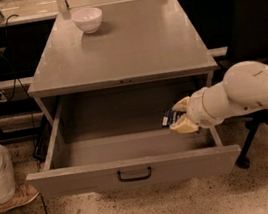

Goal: Pick rxbar blueberry from top drawer and place on counter

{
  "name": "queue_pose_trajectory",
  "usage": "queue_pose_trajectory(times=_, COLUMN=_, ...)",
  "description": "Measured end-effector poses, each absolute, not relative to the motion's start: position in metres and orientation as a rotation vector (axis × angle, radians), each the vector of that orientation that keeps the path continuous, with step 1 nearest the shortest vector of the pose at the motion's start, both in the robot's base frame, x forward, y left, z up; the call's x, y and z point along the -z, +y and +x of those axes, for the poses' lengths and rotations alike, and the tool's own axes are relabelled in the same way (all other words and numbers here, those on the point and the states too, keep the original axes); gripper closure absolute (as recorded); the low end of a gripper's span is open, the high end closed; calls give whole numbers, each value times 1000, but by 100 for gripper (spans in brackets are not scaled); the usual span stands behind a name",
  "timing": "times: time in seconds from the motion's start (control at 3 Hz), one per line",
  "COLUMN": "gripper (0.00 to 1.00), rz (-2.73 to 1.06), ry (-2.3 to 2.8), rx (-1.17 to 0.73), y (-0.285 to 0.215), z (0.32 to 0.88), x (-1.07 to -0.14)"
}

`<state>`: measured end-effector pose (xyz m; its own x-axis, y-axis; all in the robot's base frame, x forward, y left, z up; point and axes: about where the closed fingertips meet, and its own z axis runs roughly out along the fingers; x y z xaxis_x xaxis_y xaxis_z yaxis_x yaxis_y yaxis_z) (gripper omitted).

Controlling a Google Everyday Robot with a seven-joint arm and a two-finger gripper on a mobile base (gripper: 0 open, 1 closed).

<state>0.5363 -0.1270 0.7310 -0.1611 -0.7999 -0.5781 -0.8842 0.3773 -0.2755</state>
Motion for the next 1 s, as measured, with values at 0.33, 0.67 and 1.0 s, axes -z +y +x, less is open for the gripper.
queue_pose_trajectory(times=0.33, gripper=100, rz=-1396, ry=1956, rx=-151, y=-155, z=535, x=-773)
queue_pose_trajectory(times=0.67, gripper=100, rz=-1365, ry=1916, rx=-50, y=-191, z=534, x=-840)
queue_pose_trajectory(times=1.0, gripper=100, rz=-1385, ry=1842, rx=44, y=-210, z=539, x=-890)
